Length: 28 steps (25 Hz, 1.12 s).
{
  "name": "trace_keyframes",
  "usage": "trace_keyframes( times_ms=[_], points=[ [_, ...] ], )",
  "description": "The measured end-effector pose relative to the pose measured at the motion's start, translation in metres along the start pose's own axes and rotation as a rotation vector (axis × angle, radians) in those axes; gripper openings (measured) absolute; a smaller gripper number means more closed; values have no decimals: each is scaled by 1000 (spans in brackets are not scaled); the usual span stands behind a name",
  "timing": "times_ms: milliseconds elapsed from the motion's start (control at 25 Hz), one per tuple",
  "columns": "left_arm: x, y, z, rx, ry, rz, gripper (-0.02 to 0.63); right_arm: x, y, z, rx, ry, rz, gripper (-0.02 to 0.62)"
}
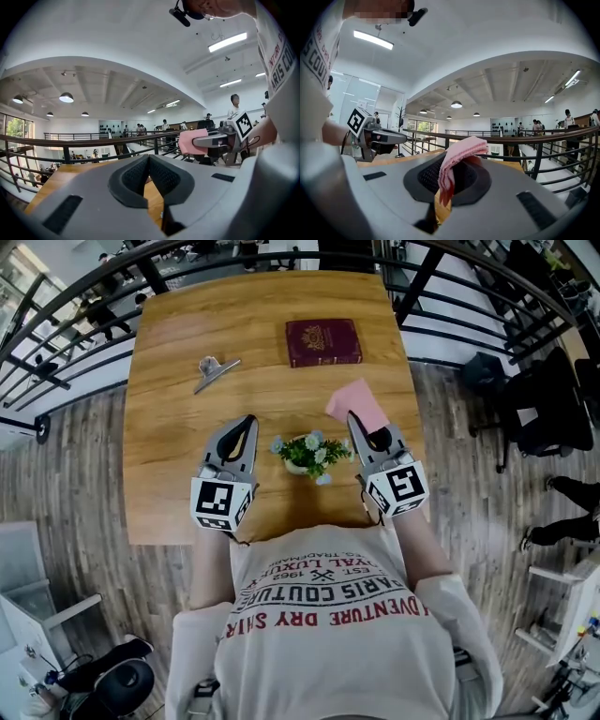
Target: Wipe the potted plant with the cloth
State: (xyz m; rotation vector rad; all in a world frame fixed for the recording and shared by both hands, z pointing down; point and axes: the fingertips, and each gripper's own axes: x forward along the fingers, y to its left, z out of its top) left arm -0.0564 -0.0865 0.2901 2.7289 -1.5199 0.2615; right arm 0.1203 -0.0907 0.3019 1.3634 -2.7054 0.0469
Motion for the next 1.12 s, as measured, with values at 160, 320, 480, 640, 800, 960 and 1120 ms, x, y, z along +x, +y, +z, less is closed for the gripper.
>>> trace_keyframes(
  times_ms=[160,320,480,640,800,960,1120],
  points=[
    [-2,3,3,-14,-4,10,17,1,2,-3,-12,20,7,35],
    [-4,4,6,-13,6,15,17,1,3,-3,-18,25,4,35],
    [-4,3,5,-15,19,19,17,0,0,-3,-9,14,-7,35],
    [-6,1,4,-16,30,18,17,0,1,-3,-7,9,-9,35],
    [-9,3,6,-18,21,51,17,-1,4,-3,-6,16,-2,35],
    [-9,4,5,-16,25,57,17,0,7,-2,-12,17,7,35],
    [-10,4,4,-27,30,57,17,1,10,0,-14,14,13,35]
  ],
)
